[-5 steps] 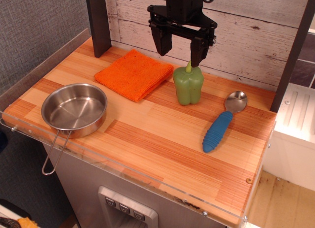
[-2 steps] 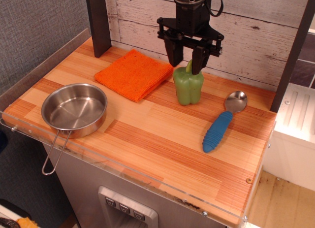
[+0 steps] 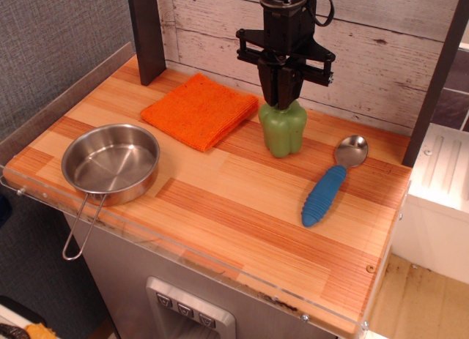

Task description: Move the green capsicum at the bottom of the spoon

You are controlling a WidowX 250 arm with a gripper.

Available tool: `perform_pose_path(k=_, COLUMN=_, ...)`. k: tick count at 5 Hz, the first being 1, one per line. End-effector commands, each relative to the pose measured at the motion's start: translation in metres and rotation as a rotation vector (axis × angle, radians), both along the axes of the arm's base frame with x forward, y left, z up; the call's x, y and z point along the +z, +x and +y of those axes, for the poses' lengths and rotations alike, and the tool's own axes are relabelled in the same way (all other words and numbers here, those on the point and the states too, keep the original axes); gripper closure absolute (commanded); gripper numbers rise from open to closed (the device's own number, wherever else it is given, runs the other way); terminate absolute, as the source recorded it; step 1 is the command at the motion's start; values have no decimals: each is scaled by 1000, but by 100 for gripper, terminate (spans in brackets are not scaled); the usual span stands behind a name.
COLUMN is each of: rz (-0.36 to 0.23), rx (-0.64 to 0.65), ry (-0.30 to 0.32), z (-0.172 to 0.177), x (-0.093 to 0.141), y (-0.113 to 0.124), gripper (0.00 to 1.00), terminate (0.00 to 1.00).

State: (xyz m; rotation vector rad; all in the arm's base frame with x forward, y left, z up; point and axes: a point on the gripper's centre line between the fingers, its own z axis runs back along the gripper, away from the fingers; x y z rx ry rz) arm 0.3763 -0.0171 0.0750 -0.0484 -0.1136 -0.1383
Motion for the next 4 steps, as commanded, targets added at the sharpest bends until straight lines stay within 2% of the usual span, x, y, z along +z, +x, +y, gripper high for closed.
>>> perform_pose_path(k=1, rz=-50, rx=25, ry=-19, z=10, x=23, y=5, gripper=100, terminate=0)
perform_pose_path(k=2, rz=-91, rx=8, ry=-30, z=5, x=41, y=1, gripper=100, terminate=0)
perform_pose_path(k=3, rz=-119, rx=-48, ry=-51, z=-13, x=61, y=-17, gripper=100, terminate=0)
perform_pose_path(k=4, rz=-123, rx=-139, ry=-33, z=-41, x=64, y=-50, gripper=100, terminate=0)
